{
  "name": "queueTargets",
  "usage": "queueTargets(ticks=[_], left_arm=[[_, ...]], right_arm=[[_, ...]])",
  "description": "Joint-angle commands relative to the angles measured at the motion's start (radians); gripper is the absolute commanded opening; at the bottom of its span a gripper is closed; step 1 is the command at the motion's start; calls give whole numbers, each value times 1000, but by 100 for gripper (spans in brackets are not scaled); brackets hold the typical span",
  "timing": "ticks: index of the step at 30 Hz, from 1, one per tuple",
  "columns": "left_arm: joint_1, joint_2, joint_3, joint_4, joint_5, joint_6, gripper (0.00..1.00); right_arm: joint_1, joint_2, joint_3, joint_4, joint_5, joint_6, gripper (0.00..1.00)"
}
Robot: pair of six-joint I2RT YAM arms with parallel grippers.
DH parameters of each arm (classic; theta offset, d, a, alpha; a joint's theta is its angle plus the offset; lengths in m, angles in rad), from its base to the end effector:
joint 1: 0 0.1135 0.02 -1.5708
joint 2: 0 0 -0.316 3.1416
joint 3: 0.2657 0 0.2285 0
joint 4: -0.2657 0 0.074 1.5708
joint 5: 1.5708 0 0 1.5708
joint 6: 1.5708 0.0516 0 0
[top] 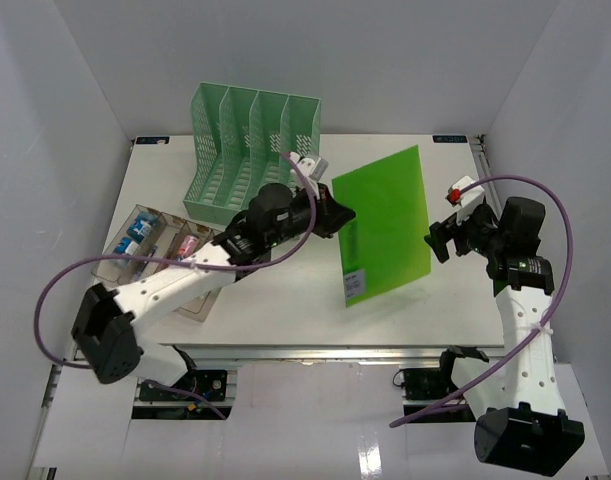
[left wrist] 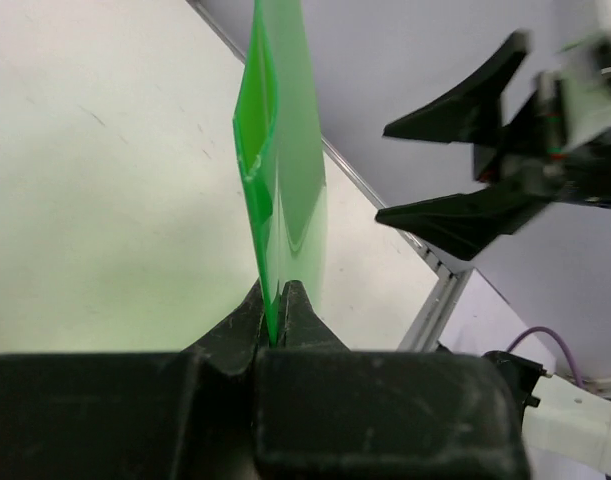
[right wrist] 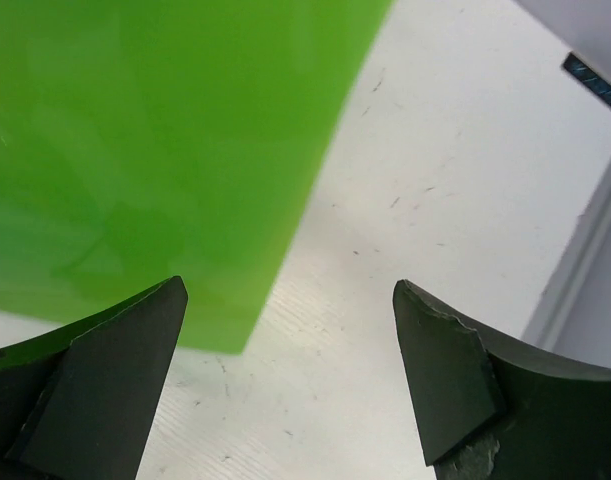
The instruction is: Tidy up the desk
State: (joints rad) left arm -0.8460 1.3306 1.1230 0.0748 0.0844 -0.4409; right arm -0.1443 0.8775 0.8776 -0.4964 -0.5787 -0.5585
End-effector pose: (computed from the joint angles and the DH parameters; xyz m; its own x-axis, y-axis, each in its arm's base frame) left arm 0.1938 -0.2254 0.4171 -0.4214 -0.1656 -0.8916 0.6873 0.5832 -0.4331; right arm 0.1442 0.0076 0.3608 -0.2112 -0.4176 -0.8837 -0.5512 0.7975 -0.2451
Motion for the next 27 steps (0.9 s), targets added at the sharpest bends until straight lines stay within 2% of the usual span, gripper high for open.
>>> queueTargets(ticks=[1, 4, 9, 17, 22, 27], left_arm=[[18, -182, 12, -190, -190, 187, 0], [33, -244, 62, -263, -278, 236, 0], [38, -248, 180, -332, -450, 327, 0], [51, -185, 351, -304, -619, 515, 0], [74, -94, 447, -303, -639, 610, 0], [145, -17, 470, -297, -537, 569, 0]], right_arm=[[-8, -2, -62, 165, -87, 114, 90], [-9, -8, -100, 211, -78, 135, 90], [-12, -32, -157, 260, -66, 137, 90], [-15, -23, -201, 287, -70, 134, 90], [-15, -23, -209, 292, -67, 131, 90], [-15, -27, -212, 295, -64, 129, 90]])
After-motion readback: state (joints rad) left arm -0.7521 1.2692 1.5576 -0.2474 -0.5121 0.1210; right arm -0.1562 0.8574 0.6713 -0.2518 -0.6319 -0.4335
